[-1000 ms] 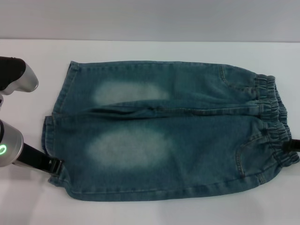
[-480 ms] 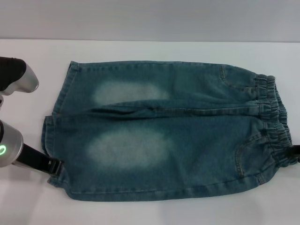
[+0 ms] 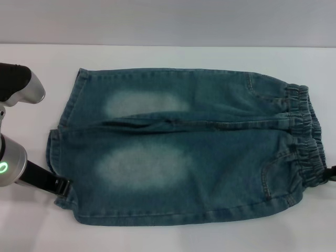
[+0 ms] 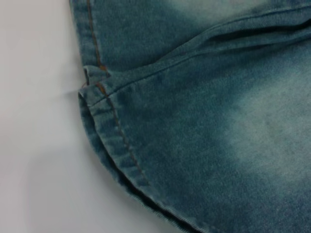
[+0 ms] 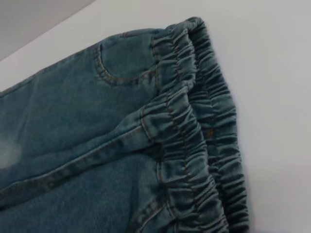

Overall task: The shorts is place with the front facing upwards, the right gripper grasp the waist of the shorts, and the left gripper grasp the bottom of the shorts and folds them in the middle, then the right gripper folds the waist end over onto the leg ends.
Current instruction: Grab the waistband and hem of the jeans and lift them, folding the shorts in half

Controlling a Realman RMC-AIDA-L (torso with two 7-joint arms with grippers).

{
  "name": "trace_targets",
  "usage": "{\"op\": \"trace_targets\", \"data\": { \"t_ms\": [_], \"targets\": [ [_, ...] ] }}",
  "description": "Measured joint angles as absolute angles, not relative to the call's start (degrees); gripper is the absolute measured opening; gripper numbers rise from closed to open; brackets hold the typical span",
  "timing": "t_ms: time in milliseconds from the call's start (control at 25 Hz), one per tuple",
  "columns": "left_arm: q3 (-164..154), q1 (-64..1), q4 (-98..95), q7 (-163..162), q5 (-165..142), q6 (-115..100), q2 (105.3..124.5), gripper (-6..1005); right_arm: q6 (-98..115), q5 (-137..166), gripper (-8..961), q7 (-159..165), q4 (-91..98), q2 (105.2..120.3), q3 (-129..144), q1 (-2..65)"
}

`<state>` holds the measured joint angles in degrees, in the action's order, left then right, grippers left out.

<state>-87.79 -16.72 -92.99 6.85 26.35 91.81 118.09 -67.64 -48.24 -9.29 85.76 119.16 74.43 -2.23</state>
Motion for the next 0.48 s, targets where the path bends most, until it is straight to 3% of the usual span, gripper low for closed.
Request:
{"op": "trace_targets", "data": {
  "t_ms": [240, 480],
  "targets": [
    [-87.79, -16.70, -93.00, 6.86, 26.38, 91.83, 118.12, 70, -67.64, -48.63, -2, -10.03, 85.86, 119.18, 74.48, -2.20],
    [-87.20, -16.65, -93.38, 6.86, 26.38, 91.06, 118.13, 72, -67.63, -53.82, -2, -13.07, 86.06, 119.18, 73.49, -2.65]
  ]
}}
